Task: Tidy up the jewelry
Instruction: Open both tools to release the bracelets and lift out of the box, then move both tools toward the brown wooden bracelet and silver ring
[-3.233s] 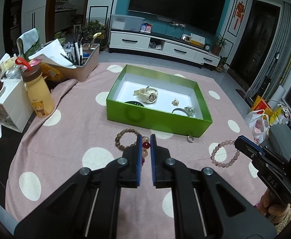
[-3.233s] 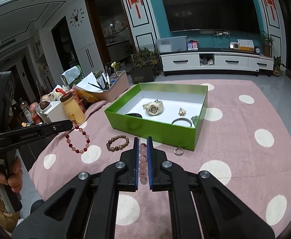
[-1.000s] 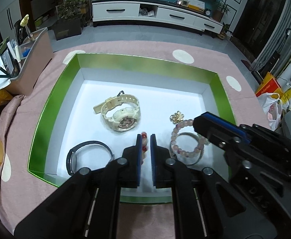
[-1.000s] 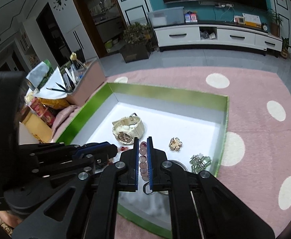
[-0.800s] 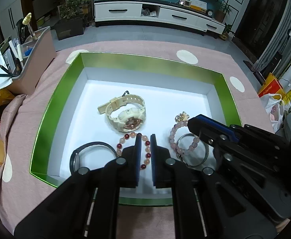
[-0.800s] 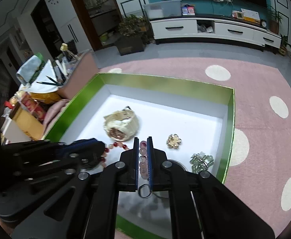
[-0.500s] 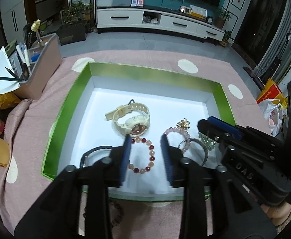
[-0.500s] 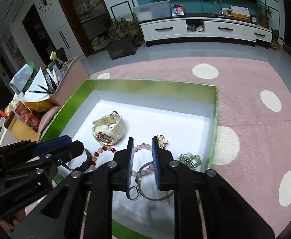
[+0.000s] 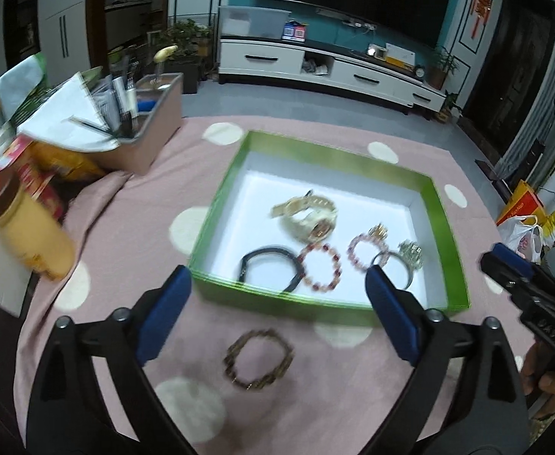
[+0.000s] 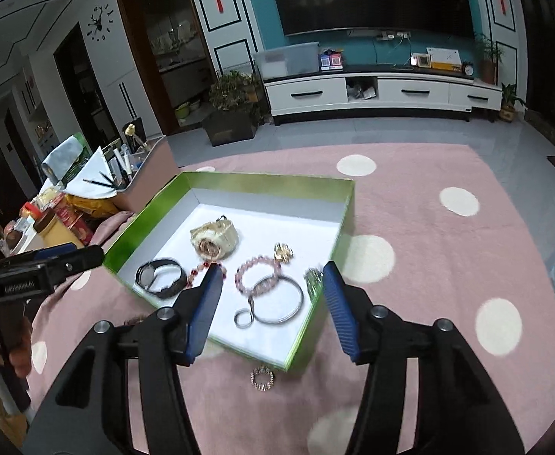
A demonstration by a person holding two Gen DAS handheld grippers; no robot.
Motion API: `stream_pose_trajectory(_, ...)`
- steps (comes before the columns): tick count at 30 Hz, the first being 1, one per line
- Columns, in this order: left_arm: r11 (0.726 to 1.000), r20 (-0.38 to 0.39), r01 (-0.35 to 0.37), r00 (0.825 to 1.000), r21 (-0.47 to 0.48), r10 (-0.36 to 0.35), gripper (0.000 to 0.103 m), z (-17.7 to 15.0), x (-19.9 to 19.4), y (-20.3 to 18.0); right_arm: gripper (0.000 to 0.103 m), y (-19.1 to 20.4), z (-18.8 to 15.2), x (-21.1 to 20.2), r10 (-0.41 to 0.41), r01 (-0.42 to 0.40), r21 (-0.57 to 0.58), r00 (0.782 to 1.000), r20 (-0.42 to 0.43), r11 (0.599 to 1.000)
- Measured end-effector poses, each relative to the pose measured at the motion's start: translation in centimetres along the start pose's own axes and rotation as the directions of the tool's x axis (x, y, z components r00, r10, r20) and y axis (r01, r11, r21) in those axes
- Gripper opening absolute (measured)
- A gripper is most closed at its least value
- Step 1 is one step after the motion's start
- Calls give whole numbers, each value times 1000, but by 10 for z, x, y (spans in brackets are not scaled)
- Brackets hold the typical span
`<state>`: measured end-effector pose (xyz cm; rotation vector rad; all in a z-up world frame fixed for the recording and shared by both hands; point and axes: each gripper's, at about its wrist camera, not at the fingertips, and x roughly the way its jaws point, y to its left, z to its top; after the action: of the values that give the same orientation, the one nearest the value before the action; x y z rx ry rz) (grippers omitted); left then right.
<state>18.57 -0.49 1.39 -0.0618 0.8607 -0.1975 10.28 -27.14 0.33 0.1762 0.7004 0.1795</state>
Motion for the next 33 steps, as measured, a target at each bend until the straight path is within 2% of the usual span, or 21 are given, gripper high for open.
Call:
stream_pose_trajectory(2,1000,-5,-7,1000,-3,7,98,-11,-7,4,67,-1,-11,-13,-10,10,4,1000,5,1000)
stream_pose_trajectory(4,1000,-10,-18,1000,-9,18,101,-23,-12,8,70,-3,-22,-26,-15,15,12,1000,11,1000)
stream_pose_trajectory(11,999,-38,-35,999,-22,34,101,-67,-29,9,70,-4,-60,-50,-8,10,57,1000,-27,998)
stream_pose_trajectory(17,996,-31,-90,995,8,90,101,-95,-44,2,70,4,-85,-54,12,-7,86,998,-67,996)
stream_pose_trajectory(33,994,-50,-110,993,-10,110,101,-124,-51,6,70,16,-109,-44,52,-37,119,991,-126,992)
